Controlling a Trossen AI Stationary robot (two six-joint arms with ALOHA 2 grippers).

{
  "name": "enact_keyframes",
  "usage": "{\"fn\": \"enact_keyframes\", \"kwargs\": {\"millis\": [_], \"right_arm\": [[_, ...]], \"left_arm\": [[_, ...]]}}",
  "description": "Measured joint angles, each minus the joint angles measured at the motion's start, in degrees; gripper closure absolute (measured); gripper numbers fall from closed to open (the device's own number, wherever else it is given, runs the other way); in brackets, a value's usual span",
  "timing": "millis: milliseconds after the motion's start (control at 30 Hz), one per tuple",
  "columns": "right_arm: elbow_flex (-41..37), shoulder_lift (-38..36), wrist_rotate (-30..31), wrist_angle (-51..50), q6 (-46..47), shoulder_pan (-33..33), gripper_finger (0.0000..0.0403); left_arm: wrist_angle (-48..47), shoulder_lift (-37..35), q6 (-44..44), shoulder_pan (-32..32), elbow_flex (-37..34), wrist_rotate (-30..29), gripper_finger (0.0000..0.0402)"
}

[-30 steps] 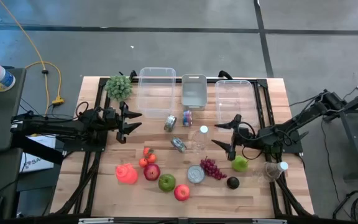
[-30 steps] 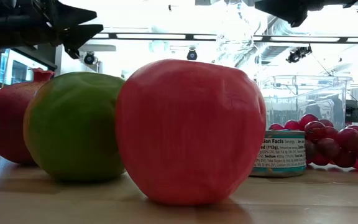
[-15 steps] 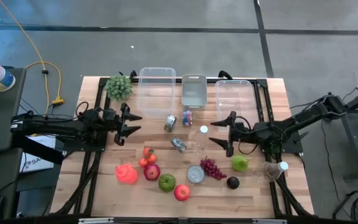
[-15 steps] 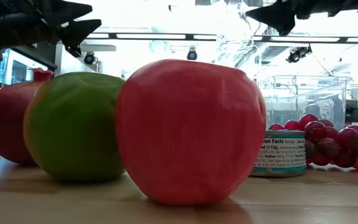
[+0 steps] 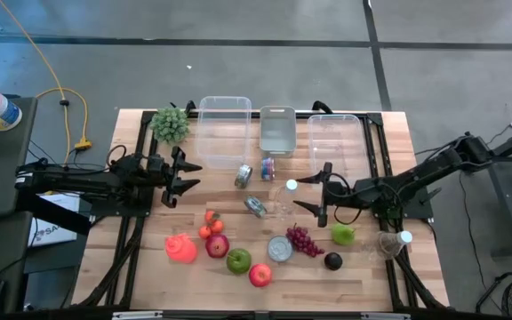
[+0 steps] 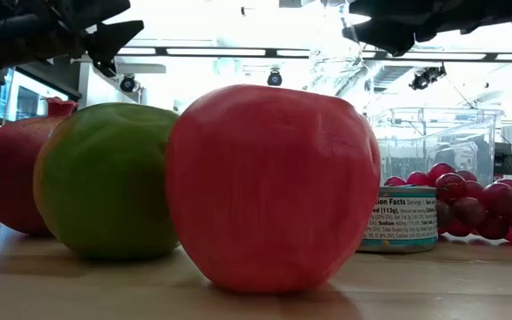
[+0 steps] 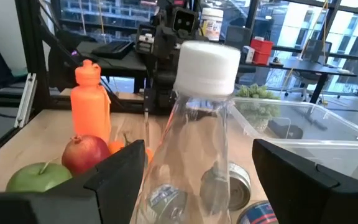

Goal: Pick & Place Food Item
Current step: Put the left transparent water bottle into the right transparent bin

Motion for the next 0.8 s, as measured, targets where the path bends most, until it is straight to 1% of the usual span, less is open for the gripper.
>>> {"fn": "enact_keyframes", "kwargs": {"millis": [100,200,367,500,633,700,800], "right_arm": [[0.0,0.0,0.0,0.1,0.0,0.0,0.0117],[0.0,0.0,-0.1,0.5,-0.2,-0.2,0.0117],[-0.1,0.0,0.0,3.7,-3.1,-2.1,0.0117],[-0.1,0.0,-0.2,6.0,-3.7,-2.5,0.0117],[-0.1,0.0,-0.4,6.3,-3.9,-2.5,0.0117],[-0.1,0.0,-2.0,6.5,-3.8,-2.5,0.0117],[-0.1,0.0,-6.4,7.4,-3.8,-2.5,0.0117]], "left_arm": [[0.0,0.0,-0.1,0.0,0.0,0.1,0.0211],[-0.4,0.0,-2.3,0.0,0.0,0.1,0.0211],[-0.5,0.2,-3.6,0.0,0.0,0.2,0.0211],[-1.0,0.2,-6.4,0.0,0.0,0.2,0.0211],[-2.8,0.2,-6.4,0.0,0.0,0.2,0.0211],[-3.4,0.2,-6.3,0.0,0.0,0.2,0.0211],[-3.6,0.2,-6.2,0.0,0.0,0.2,0.0211]]}}
